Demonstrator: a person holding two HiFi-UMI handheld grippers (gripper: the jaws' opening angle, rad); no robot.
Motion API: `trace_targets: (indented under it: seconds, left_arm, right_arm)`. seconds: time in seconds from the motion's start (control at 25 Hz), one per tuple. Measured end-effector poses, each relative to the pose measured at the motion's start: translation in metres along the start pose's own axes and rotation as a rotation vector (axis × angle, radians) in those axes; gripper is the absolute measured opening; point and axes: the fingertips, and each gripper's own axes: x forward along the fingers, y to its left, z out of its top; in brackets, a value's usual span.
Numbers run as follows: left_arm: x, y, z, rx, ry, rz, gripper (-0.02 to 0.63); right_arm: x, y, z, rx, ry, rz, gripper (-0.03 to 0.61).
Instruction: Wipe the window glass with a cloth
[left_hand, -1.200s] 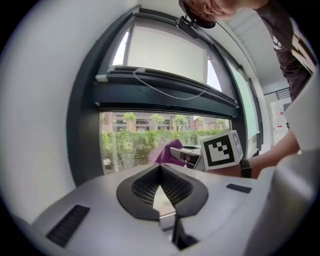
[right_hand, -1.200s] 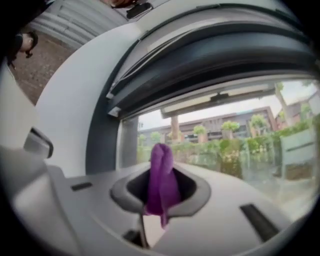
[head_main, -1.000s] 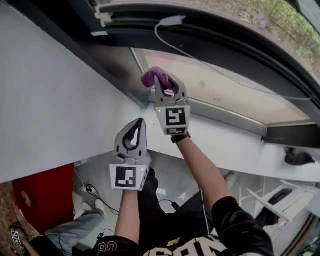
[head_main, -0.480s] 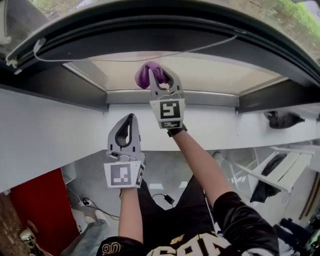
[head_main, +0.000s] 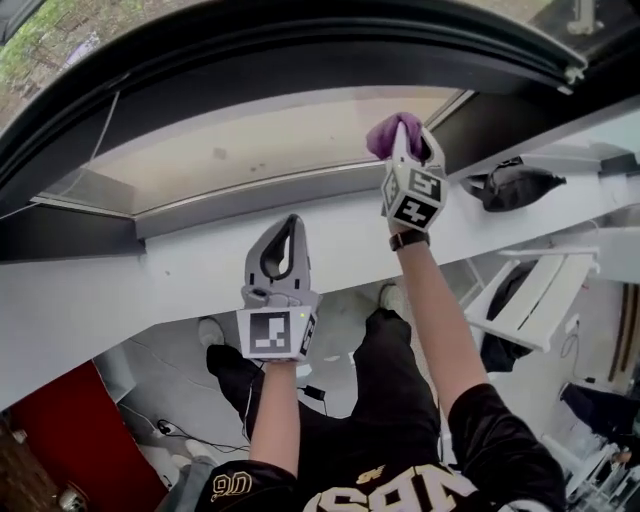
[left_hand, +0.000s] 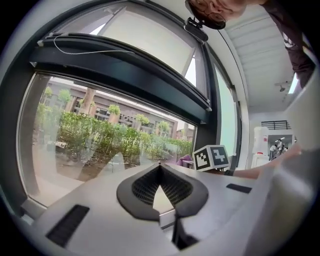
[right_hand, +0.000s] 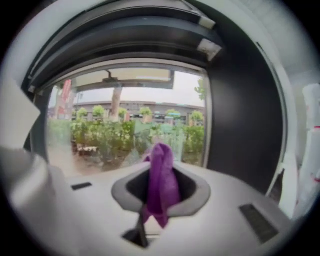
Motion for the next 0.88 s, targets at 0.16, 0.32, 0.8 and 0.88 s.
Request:
trace_targets:
  seconds: [0.16,0.32,0.8,0.88]
  left_arm:
    - [-0.006,0.014,0.002,0.016,0.011,0.022,0.009]
    - [-0.041,0.077,0.013,0.048,0.02,0.118,0.009]
    - [-0.211,0.318,0.05,0.168,0.034,0.421,0.009]
    - [-0.227,0.332,0.052,0.162,0.043,0.425,0.009]
  right_arm:
    - [0.004,-0.025,-0.022,0.07,0.029,-0.028,0.077]
    - [-0.02,0.113,-0.019,0.046,-0.025,0.185,0.077]
    - [-0.097,0.619,-0.024,-0.053,-0.094,0.852,0.077]
    - [-0.094,0.662,-0.024,-0.047,-0.088,0.864,0.077]
